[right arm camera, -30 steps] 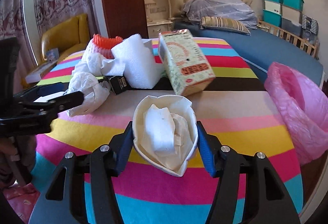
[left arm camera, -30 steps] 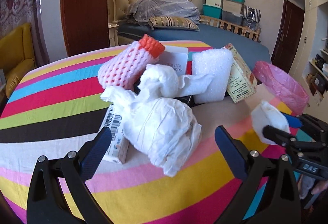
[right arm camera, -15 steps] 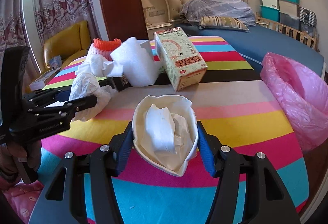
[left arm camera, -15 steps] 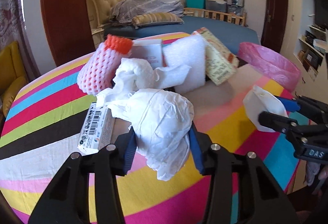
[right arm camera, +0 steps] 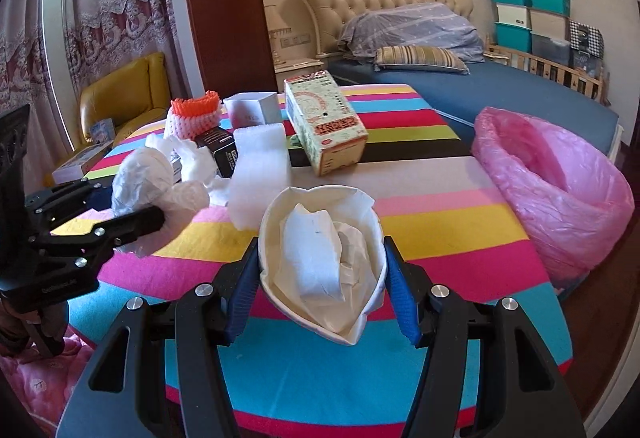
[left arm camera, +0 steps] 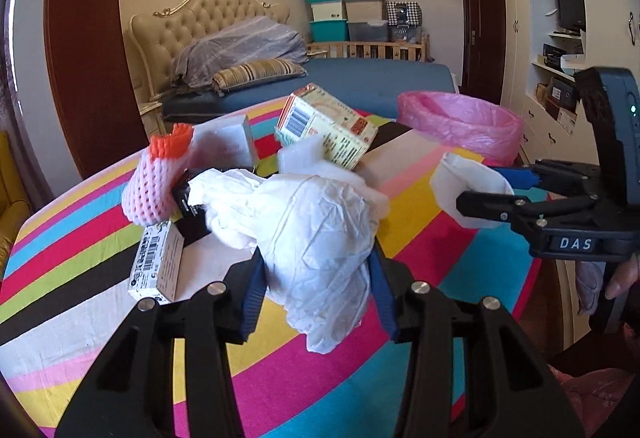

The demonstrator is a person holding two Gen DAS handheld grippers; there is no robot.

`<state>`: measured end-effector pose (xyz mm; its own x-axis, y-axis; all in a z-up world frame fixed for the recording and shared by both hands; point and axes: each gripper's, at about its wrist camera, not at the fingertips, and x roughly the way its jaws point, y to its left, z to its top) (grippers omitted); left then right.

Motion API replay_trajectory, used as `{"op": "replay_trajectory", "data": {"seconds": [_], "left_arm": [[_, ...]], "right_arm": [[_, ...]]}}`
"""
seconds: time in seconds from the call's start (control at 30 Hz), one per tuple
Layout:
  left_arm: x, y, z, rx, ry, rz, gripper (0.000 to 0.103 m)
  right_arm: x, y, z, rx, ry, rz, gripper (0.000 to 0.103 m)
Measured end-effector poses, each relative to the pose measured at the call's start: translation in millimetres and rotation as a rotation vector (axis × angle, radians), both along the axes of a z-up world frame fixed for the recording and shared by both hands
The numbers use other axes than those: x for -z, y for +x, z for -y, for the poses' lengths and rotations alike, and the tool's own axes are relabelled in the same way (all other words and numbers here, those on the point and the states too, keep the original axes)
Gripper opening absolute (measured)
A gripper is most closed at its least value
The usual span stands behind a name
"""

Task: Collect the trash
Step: 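Grasp the crumpled white plastic bag with the left tool while the right tool holds the cup, then carry the cup and plastic bag over the pink bin and open both tools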

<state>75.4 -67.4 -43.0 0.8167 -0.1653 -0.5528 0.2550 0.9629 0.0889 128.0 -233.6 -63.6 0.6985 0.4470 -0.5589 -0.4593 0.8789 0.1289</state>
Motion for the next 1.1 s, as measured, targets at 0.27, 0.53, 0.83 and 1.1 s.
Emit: {"op": "replay_trajectory", "data": {"seconds": [0.27, 0.53, 0.83, 1.1], "left_arm": [[-4, 1, -8, -0.007, -0.011, 0.014, 0.046], [1, 2, 0, 0.03, -0.002, 0.008, 0.046], [-2, 11, 19, 0.058, 0.015, 0.039, 0.046], [-6, 21, 32, 0.08, 0.023, 0.056, 0.046]], "right_arm": [[1, 1, 5, 0.01, 0.01, 0.002, 0.056], [0, 0, 11, 0.029, 0.011, 0.005, 0.056], [-15, -4, 24, 0.09, -0.015, 0.072, 0.057], [-27, -7, 37, 0.155, -0.062, 0.144, 0.057]]}}
